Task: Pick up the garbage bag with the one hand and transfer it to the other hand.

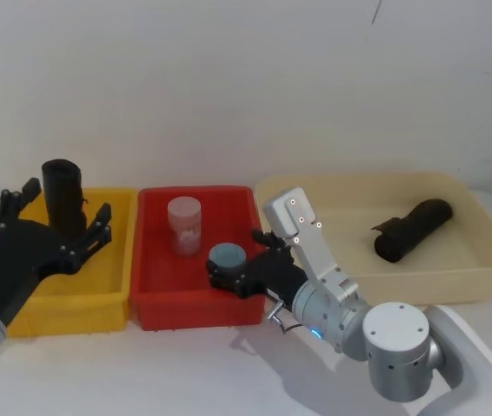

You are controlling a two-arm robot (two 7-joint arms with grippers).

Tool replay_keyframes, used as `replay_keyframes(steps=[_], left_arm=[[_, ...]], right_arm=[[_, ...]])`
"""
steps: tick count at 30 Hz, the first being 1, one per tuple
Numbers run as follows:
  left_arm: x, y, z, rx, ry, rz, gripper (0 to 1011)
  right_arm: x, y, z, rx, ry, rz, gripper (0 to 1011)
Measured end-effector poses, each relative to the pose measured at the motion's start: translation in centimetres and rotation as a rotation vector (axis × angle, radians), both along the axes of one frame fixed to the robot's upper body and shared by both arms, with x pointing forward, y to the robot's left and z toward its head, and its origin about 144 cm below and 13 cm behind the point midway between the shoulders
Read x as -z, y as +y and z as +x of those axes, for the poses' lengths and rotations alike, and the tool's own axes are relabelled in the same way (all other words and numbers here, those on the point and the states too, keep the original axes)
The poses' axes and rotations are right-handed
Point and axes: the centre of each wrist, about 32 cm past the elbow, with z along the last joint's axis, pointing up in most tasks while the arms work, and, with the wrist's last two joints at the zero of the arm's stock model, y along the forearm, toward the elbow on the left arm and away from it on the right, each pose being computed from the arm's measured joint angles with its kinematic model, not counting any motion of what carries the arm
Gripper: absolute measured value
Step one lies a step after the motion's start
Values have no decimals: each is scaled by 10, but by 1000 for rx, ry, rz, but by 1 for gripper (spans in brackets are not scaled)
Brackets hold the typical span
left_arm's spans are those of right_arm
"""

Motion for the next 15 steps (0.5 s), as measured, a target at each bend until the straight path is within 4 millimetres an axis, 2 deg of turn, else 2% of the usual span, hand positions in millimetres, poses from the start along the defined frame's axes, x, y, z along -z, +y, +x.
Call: replay_keyframes(steps=[15], left_arm=[[0,0,0,0,0,0,1001]], right_arm=[[-2,2,3,-14,55,13,1000]])
